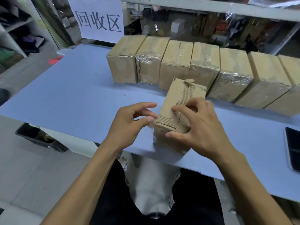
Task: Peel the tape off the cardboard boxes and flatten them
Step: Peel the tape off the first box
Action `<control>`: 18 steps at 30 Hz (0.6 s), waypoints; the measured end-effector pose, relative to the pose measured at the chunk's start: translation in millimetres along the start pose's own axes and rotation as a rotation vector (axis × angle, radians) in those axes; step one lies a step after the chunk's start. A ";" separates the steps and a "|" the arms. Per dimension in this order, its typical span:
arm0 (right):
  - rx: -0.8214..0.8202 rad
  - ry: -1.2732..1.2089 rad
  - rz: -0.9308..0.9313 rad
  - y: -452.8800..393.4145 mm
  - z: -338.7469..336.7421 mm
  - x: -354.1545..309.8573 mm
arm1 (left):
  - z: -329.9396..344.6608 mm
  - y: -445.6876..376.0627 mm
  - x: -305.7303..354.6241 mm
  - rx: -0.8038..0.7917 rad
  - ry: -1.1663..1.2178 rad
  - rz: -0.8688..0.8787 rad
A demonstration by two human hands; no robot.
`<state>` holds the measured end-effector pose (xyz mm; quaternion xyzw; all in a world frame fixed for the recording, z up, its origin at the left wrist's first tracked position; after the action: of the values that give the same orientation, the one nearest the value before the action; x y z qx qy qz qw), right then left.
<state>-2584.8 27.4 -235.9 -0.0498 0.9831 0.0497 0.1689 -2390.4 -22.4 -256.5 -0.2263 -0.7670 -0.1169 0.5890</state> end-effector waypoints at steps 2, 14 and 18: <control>-0.019 0.010 -0.045 -0.9 -3.4 10.2 | 7.1 -1.9 2.5 -0.014 -0.009 0.020; -0.030 0.047 -0.007 15.3 -4.7 9.6 | 37.5 8.6 3.2 0.106 -0.158 0.079; 0.051 0.109 0.017 15.9 10.7 -0.1 | 50.8 23.6 -0.3 0.065 -0.061 0.068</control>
<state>-2583.0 44.4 -244.6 -0.0395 0.9922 0.0232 0.1158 -2422.1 20.8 -273.0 -0.2364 -0.7800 -0.0648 0.5758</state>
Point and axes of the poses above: each hand's wrist, its own y-axis away from the middle knuckle, its own z-axis out of the palm, x = y × z, the point moved 5 cm from there along -y, towards the middle knuckle, and after that the axes turned 12 degrees about -x, right-handed, at the moved point
